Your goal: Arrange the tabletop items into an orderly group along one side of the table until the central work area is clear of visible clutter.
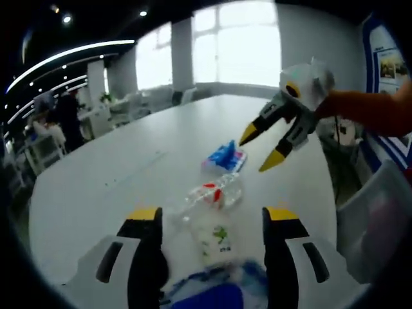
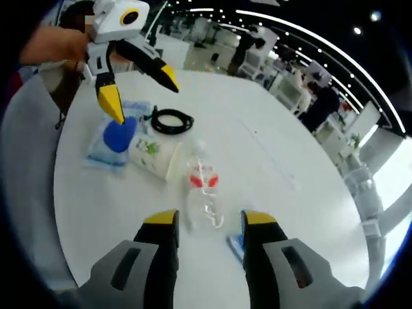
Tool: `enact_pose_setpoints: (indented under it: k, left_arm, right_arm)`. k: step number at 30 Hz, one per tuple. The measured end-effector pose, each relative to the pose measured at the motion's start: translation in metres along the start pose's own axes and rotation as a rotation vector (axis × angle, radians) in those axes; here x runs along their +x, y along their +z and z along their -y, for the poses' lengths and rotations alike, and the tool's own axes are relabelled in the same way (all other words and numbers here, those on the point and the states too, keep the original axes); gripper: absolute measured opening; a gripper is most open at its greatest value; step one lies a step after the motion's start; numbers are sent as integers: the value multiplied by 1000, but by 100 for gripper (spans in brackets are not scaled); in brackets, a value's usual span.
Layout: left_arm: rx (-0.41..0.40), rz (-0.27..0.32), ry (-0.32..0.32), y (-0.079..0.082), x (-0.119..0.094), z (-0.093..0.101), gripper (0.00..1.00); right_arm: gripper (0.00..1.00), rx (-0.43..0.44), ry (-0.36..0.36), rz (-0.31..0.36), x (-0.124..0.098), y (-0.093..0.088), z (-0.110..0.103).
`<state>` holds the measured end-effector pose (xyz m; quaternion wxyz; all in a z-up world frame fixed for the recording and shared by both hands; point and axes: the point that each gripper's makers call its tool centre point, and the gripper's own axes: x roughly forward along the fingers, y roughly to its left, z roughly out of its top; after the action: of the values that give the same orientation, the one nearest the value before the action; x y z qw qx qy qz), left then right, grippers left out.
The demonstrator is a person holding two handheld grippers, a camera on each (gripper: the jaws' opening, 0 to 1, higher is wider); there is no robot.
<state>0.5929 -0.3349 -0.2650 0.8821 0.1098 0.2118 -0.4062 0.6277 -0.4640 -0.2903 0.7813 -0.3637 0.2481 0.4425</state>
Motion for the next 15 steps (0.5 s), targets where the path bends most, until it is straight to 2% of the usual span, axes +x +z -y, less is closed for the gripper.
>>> enact_pose_setpoints:
  k: [5,10,15]
  left_arm:
    - [9,1,10,-8,-7,8,59]
    - [-35,13,28,-16,-9,8,59]
    - [-80,29,42,-20,-11,5,58]
  right_arm:
    - [39,-12,19,-8,10,5,-1]
    - [40,-26,44,-16,23,12,-3]
    - [40,-33,71,-39,36,11,-2]
